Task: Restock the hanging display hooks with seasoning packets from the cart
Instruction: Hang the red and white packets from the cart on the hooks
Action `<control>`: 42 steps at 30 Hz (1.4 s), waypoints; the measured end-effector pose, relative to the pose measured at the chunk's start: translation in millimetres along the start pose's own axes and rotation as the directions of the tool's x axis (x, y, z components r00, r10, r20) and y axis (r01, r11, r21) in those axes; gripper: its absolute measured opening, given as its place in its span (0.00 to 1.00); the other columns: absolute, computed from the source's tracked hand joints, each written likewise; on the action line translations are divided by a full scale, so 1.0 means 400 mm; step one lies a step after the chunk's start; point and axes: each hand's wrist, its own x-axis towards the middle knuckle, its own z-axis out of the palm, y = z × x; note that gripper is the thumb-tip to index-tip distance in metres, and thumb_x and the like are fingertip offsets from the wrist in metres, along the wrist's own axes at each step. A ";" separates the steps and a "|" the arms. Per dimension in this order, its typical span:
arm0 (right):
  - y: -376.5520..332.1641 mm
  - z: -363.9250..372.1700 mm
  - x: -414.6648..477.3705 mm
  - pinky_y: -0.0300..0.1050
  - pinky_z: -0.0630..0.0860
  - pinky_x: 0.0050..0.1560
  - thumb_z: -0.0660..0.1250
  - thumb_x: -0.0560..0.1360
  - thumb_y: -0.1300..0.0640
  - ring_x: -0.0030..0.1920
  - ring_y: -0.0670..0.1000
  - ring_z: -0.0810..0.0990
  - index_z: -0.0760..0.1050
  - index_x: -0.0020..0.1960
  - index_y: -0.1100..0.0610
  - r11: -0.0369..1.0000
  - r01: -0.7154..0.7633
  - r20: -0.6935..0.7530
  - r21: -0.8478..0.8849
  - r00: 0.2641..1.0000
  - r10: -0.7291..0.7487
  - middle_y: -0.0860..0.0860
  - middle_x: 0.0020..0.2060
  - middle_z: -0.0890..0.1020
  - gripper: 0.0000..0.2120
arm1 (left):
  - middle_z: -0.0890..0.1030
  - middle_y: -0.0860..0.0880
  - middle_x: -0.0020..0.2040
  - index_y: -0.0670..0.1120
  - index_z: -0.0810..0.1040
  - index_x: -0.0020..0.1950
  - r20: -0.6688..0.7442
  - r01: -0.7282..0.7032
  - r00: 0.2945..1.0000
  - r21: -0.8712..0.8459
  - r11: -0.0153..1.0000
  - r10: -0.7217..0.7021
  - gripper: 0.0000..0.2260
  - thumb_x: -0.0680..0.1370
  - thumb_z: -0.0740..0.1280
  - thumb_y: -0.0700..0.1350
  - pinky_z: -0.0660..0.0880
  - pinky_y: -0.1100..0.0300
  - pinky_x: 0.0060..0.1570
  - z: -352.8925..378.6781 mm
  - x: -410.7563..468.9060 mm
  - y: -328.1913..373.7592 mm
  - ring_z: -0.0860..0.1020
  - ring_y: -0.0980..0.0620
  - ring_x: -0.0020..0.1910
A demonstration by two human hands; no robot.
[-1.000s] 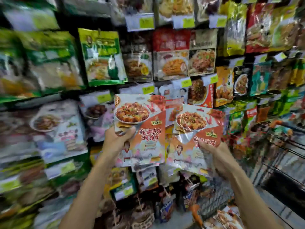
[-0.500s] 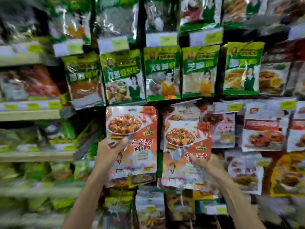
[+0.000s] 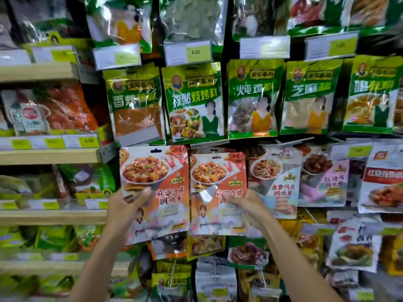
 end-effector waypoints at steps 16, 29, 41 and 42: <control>0.013 0.004 0.107 0.51 0.72 0.65 0.69 0.75 0.53 0.60 0.53 0.78 0.76 0.58 0.58 0.997 -0.071 -0.007 0.034 0.997 0.071 0.53 0.57 0.82 0.14 | 0.75 0.50 0.23 0.43 0.74 0.35 0.060 0.019 0.998 -0.074 0.997 -0.015 0.09 0.74 0.70 0.39 0.66 0.64 0.21 0.018 0.001 0.001 0.67 0.55 0.21; 0.010 0.097 -0.112 0.32 0.73 0.49 0.66 0.70 0.39 0.54 0.36 0.78 0.74 0.61 0.47 0.964 0.263 -0.158 -0.036 0.951 -0.265 0.39 0.54 0.80 0.22 | 0.76 0.52 0.26 0.51 0.78 0.35 0.232 -0.006 0.972 -0.097 0.995 0.028 0.06 0.70 0.72 0.48 0.68 0.64 0.25 0.115 -0.058 0.012 0.70 0.56 0.23; 0.046 0.036 -0.074 0.44 0.80 0.46 0.73 0.72 0.56 0.47 0.53 0.85 0.79 0.52 0.61 0.990 0.104 -0.162 0.096 0.983 -0.088 0.54 0.45 0.86 0.12 | 0.82 0.53 0.36 0.48 0.80 0.45 -0.011 -0.320 0.937 0.374 0.870 0.349 0.06 0.79 0.65 0.48 0.78 0.58 0.39 0.176 0.019 0.155 0.80 0.55 0.37; 0.053 0.030 -0.063 0.46 0.80 0.47 0.73 0.72 0.56 0.46 0.53 0.85 0.80 0.51 0.61 0.992 0.097 -0.179 0.079 0.980 -0.082 0.54 0.45 0.86 0.12 | 0.81 0.53 0.36 0.47 0.80 0.47 -0.057 -0.379 0.893 0.441 0.814 0.447 0.07 0.80 0.63 0.47 0.77 0.58 0.39 0.176 0.051 0.192 0.80 0.55 0.37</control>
